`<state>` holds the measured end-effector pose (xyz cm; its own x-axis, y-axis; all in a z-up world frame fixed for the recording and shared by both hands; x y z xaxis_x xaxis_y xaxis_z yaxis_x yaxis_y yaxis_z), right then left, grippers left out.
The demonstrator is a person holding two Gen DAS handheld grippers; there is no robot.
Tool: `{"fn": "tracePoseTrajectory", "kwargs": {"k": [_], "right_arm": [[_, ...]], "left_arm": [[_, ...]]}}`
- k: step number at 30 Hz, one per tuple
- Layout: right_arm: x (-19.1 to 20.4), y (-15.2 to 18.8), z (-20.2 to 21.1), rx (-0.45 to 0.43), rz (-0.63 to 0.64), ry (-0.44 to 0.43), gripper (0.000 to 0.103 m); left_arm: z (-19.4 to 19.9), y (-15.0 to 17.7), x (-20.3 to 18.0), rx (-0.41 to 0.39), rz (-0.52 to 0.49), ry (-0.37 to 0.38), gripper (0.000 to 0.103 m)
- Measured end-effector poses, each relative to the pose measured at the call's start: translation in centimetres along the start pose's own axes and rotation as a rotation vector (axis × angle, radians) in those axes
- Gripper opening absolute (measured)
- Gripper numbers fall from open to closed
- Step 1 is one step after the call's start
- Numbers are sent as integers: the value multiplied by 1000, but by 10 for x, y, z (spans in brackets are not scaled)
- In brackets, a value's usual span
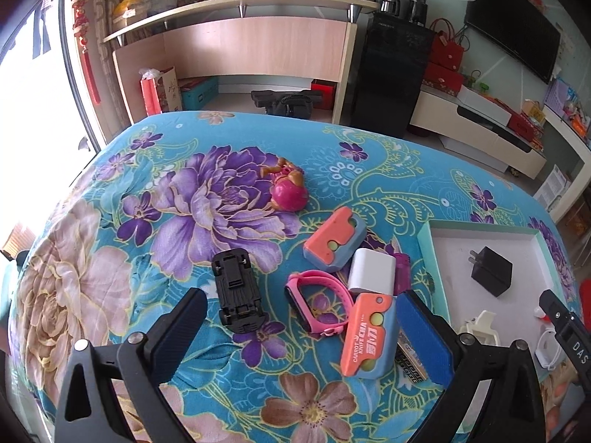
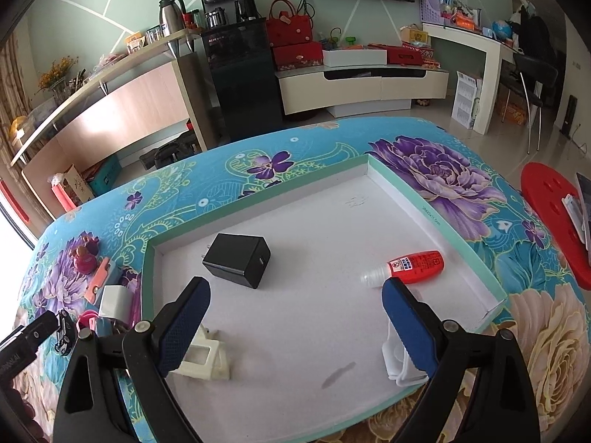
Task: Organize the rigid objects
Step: 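Open both tools to release the clip and tape roll, then withdraw, then move the left tool over the black toy car and close on it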
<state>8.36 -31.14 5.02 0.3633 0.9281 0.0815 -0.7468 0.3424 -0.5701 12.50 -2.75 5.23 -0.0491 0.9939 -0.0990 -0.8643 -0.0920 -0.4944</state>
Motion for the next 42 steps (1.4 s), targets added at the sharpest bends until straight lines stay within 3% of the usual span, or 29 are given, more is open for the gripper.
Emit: {"fn": "tracePoseTrajectory", "kwargs": {"k": [3, 11, 21, 24, 38, 42], "right_arm": [[7, 1, 0, -15, 35, 59, 94], [16, 3, -5, 1, 45, 85, 95], [41, -3, 7, -5, 55, -109, 95], [60, -3, 7, 2, 105, -93, 103], [159, 22, 3, 45, 329, -212, 103], [178, 35, -3, 48, 408, -201, 103]], "left_arm": [[-2, 0, 10, 5, 25, 6, 103], [-7, 0, 43, 10, 112, 9, 103], [-12, 3, 76, 15, 193, 18, 103], [-12, 3, 87, 13, 217, 20, 103], [-20, 8, 112, 20, 257, -20, 103], [-24, 9, 114, 23, 267, -16, 103]]}}
Point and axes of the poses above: each gripper's, at about its wrist camera, not at the fingertips, and z roughly against the way its jaws point, x to its left, y to its underside, the point moved 1 cm from there along -z, roughly the way its jaws point, and after that the axes turned 7 degrees about x, right-handed, at the moved point
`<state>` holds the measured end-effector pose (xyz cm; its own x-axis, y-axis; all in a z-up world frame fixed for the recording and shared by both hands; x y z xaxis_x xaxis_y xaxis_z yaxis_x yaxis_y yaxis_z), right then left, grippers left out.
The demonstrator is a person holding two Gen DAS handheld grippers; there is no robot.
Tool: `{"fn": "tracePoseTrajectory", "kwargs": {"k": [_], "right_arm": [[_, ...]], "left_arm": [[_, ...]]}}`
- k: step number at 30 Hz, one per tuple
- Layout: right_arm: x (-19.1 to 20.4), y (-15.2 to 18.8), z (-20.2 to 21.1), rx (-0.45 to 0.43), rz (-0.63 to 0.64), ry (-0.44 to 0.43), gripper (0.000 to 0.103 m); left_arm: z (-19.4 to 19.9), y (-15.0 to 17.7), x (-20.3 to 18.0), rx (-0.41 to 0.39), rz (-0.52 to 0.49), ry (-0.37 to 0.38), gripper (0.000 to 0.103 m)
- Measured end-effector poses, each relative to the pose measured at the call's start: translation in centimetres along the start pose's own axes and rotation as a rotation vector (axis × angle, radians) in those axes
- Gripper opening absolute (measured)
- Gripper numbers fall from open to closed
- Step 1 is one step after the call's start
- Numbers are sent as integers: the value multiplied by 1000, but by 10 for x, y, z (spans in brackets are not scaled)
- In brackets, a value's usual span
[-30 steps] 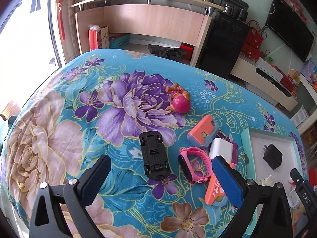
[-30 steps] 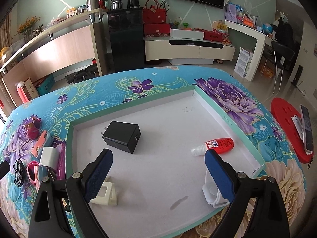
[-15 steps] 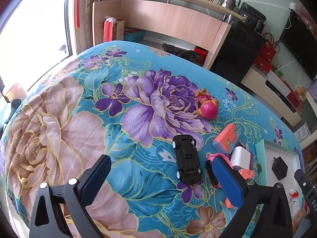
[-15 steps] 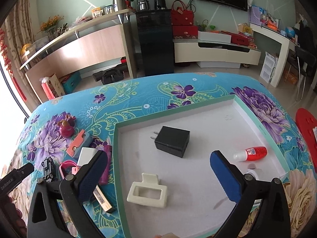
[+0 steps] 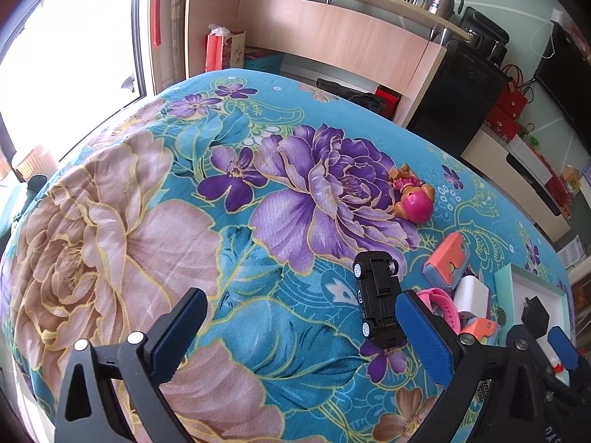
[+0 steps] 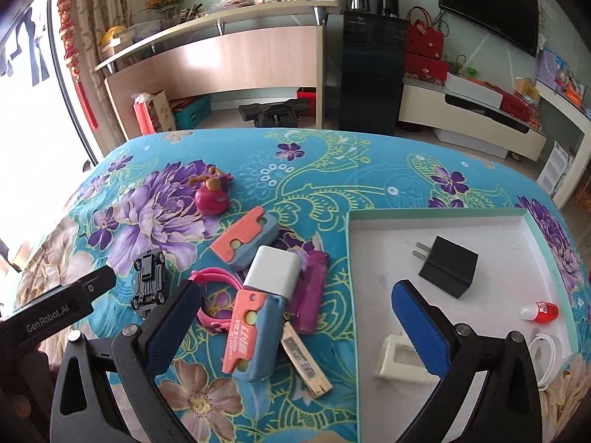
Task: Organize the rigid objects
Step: 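Move the left tool over the black toy car and close on it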
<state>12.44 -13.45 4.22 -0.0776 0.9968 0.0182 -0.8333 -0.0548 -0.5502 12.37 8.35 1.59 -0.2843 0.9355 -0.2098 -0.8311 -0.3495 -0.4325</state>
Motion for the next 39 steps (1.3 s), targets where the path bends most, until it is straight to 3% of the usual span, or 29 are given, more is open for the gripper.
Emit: {"fn": "tracePoseTrajectory", "kwargs": {"k": [6, 14, 18, 22, 30, 35, 39], "right_arm": [[0, 6, -14, 30, -20, -30, 103], [-11, 8, -18, 75, -50, -24, 103], [-18, 9, -16, 66, -82, -43, 103], [-13, 9, -9, 29, -45, -26, 103], [-6, 11, -10, 30, -27, -71, 102], [0, 12, -12, 39, -6, -92, 92], [5, 14, -17, 63, 7, -115, 75]], "left_arm": [[-1, 0, -1, -14, 0, -13, 103], [-7, -1, -4, -32, 34, 24, 103], [-11, 0, -13, -27, 6, 54, 103], [-19, 1, -22, 18, -49, 25, 103], [-24, 2, -21, 33, -32, -11, 103], [-26, 2, -27, 35, -55, 0, 103], [-27, 3, -31, 36, -72, 2, 101]]}}
Point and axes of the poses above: each gripper's, at about its wrist camera, not at the fingertips, and z roughly against the way its jaws point, x to its left, y to its underside, the point moved 1 cm from there along -z, roughly the way its jaws point, and after that the axes turned 7 degrees about x, right-handed, at the moved point
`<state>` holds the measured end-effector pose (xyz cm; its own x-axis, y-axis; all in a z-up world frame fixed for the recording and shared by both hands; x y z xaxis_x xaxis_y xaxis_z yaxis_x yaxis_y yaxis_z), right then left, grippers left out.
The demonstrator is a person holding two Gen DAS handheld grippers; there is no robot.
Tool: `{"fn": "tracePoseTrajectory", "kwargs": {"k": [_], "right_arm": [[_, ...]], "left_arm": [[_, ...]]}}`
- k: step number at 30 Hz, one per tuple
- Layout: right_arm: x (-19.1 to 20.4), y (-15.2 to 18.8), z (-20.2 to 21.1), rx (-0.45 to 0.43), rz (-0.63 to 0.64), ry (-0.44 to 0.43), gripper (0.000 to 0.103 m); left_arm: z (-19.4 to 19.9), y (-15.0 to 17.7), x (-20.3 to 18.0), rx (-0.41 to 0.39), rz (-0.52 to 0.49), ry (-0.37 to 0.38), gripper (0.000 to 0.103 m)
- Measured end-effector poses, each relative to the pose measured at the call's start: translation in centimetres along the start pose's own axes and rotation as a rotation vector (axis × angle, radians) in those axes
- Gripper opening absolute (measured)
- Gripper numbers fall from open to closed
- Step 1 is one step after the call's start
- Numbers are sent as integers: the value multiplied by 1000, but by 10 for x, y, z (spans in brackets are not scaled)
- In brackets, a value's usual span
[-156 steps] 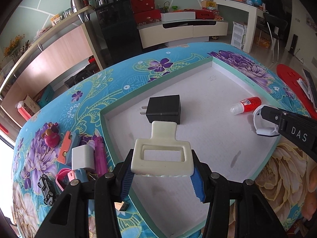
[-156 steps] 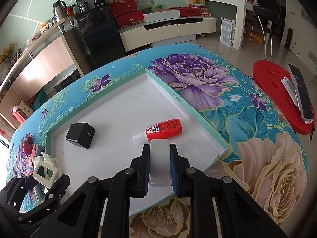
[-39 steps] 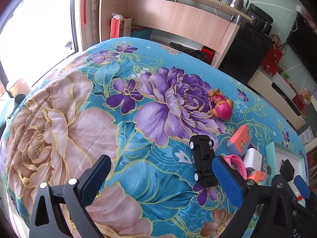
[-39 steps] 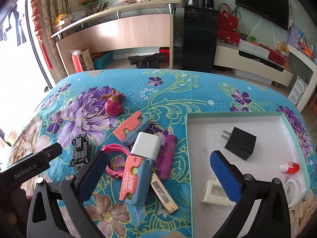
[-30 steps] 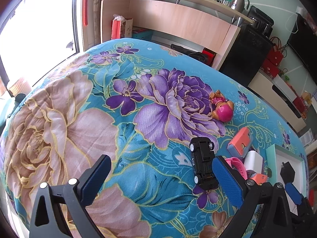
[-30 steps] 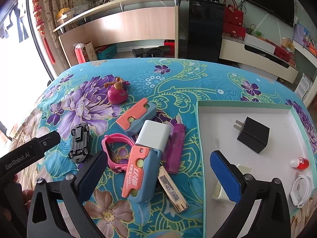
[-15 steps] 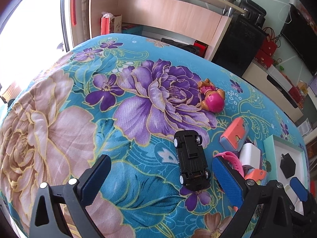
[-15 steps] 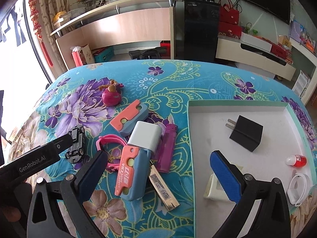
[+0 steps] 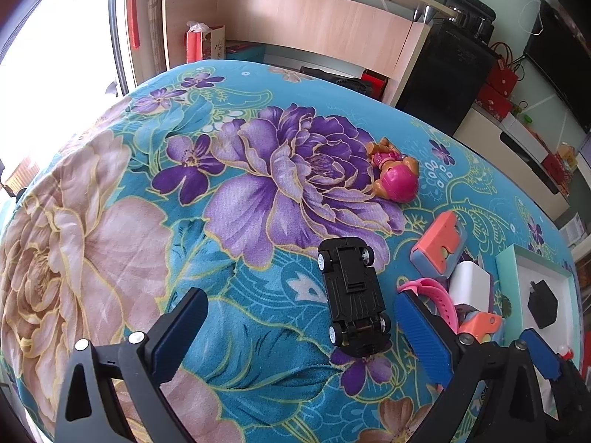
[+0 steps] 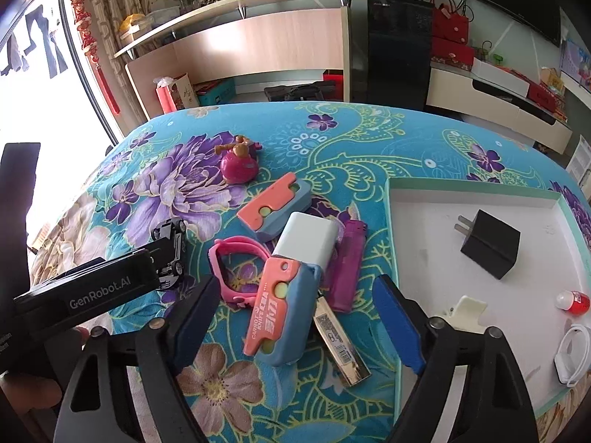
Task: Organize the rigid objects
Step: 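Move the left tool over the black toy car and close on it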
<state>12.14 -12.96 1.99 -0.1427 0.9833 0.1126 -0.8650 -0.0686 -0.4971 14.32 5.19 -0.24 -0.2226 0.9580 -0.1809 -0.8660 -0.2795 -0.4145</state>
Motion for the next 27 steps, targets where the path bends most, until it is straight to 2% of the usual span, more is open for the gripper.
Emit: {"fn": "tracePoseTrajectory", "kwargs": {"k": [1, 6, 10, 17, 22, 27], "right_arm": [[1, 0, -1, 6, 4, 1, 71], [4, 2, -7, 24, 12, -6, 63], [7, 3, -12, 45, 20, -3, 54], [12, 3, -18, 60, 47, 42, 52], [17, 4, -20, 58, 84, 92, 49], [17, 4, -19, 56, 89, 95, 47]], "left_arm": [[-1, 0, -1, 2, -5, 0, 97], [-7, 0, -5, 18, -25, -10, 93], [-12, 0, -9, 27, -42, 0, 85], [-22, 0, -18, 43, -77, -37, 82], [-24, -2, -24, 31, -101, -24, 60], [-23, -1, -29, 28, -127, 2, 41]]}}
Point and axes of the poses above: each gripper's, at about its wrist camera, not at the fingertips, and z roughly against the way its jaws point, x to its left, y to its underside, the point moved 1 cm from there along -z, roughly the way its jaws point, and after that the axes turned 7 degrees about x, right-handed, at the moved point
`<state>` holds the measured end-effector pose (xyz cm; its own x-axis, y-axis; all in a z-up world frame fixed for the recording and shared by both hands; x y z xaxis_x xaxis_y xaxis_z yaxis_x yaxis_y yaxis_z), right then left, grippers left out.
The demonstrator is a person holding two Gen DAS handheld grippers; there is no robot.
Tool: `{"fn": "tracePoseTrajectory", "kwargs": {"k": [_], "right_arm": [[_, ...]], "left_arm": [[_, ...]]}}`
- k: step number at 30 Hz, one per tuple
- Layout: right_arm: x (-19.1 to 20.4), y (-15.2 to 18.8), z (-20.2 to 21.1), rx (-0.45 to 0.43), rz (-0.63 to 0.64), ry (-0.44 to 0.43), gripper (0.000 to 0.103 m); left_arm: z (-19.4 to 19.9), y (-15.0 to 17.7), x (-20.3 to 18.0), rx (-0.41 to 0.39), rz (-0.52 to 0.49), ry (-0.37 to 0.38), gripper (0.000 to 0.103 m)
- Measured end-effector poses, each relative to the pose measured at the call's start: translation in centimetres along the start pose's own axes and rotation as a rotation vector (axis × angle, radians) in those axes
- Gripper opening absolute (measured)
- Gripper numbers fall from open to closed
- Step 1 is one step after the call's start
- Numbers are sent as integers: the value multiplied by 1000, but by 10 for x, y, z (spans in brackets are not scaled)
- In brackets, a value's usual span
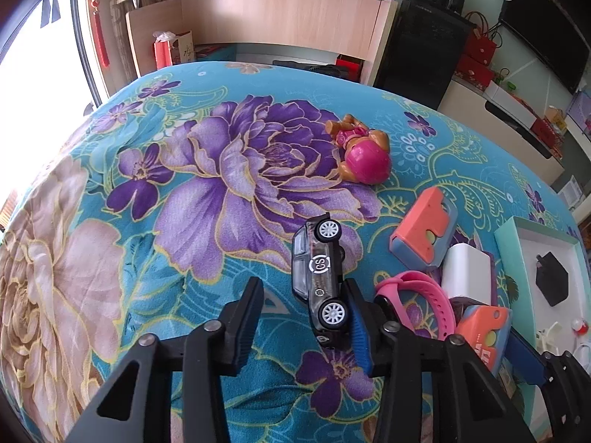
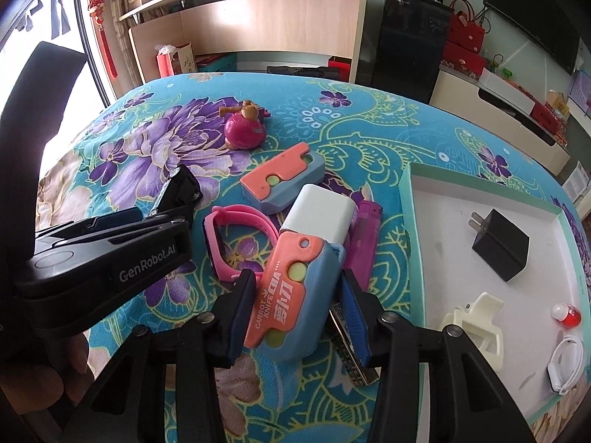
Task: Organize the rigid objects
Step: 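Move the left tool over the black toy car and close on it, then grasp the blue-and-orange lighter with the right tool while the left tool holds the car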
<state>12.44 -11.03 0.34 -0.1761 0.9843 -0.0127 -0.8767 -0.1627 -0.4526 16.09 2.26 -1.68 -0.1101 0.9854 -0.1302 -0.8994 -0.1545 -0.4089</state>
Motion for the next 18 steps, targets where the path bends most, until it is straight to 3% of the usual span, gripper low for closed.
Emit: {"fn": "tracePoseTrajectory", "kwargs": {"k": [4, 11, 14, 15, 18], "right_arm": [[-1, 0, 0, 0, -4, -5, 46], [-6, 1, 6, -12, -22, -17, 42], [-7, 0, 9, -22, -24, -25, 37], [-7, 0, 11, -28, -25, -32, 30], [-7, 1, 12, -25, -21, -35, 29]], "left_arm": [[1, 1, -3, 2, -14, 21, 28], [2, 1, -4, -3, -13, 19, 28], [4, 2, -4, -8, -11, 17, 28], [5, 2, -4, -11, -9, 16, 28], [7, 2, -3, -14, -5, 15, 28]]}}
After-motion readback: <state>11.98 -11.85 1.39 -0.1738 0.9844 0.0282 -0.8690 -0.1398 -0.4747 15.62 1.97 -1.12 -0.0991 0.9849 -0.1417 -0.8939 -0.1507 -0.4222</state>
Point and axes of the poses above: each gripper's, at about its wrist camera, not at the fingertips, and z roughly against the way its jaws point, x to its left, y to its underside, the point moved 1 cm from there along -z, roughly the way its jaws point, and after that the axes turned 7 degrees about x, right-handed, at the moved point
